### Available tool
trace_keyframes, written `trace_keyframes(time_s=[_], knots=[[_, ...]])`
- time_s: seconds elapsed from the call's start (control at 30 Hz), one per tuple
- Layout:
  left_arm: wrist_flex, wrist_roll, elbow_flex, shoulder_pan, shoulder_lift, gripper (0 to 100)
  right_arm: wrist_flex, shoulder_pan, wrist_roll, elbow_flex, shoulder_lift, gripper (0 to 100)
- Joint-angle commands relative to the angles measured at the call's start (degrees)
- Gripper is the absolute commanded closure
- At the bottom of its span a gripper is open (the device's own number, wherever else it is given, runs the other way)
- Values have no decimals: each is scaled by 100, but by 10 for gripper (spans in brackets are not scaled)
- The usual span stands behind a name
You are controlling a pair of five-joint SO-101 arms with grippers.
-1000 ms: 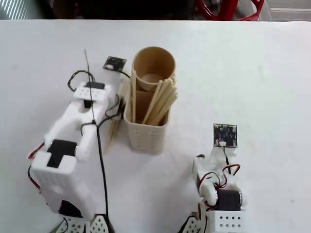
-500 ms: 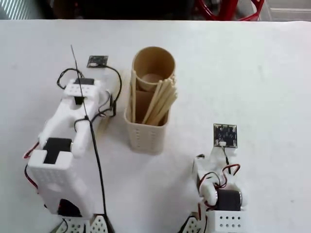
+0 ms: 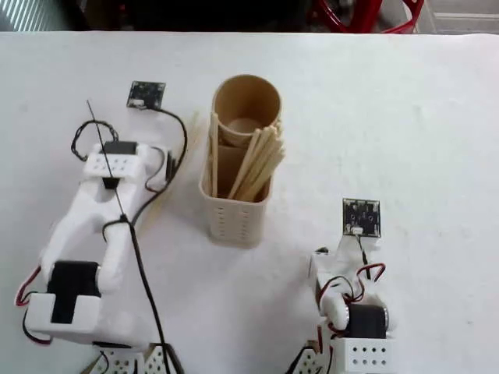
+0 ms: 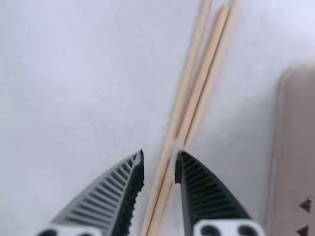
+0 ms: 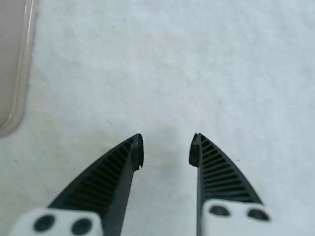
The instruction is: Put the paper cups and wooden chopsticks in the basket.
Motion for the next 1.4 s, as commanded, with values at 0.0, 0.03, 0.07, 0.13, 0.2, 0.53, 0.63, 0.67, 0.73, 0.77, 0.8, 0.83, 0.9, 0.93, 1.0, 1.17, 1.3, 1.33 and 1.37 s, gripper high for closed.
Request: trace_keyframes(time_s=[0.0,0.03,0.07,0.13,0.2,0.53,0.63,0.67,0.73,0.77,0.8,0.83,0.9,0.93,1.0,1.17,1.3,1.33,1.37], knots=[[-299,-141,-9,-84,-356,864,40,-4,44,53,-57,839],[-316,-185,-9,-84,-330,865,40,-4,44,53,-57,839],[-316,-229,-35,-75,-259,865,40,-4,44,53,-57,839],[-334,-281,-123,-48,-13,865,40,-4,44,53,-57,839],[-334,-273,-325,-48,321,865,40,-4,44,53,-57,839],[396,-264,-1679,-40,1763,865,40,-4,44,53,-57,839],[598,-281,-1890,13,1947,865,40,-4,44,53,-57,839],[668,-281,-1952,22,1991,865,40,-4,44,53,-57,839],[818,-281,-2101,31,2079,867,40,-4,44,53,-57,839],[879,-281,-2154,22,2114,868,40,-4,44,53,-57,839],[941,-281,-2207,22,2158,868,40,-4,44,53,-57,839],[993,-281,-2242,22,2193,869,40,-4,44,53,-57,839],[1125,-264,-2347,22,2273,874,40,-4,44,53,-57,839],[1187,-255,-2409,22,2308,889,40,-4,44,53,-57,839],[1266,-264,-2488,22,2378,938,40,-4,44,53,-57,839],[1284,-273,-2523,22,2396,976,40,-4,44,53,-57,839],[1275,-273,-2497,22,2369,976,40,-13,44,53,-57,839],[1284,-273,-2497,22,2369,976,40,-13,44,53,-57,839],[1284,-273,-2497,22,2360,976,40,-13,44,53,-57,839]])
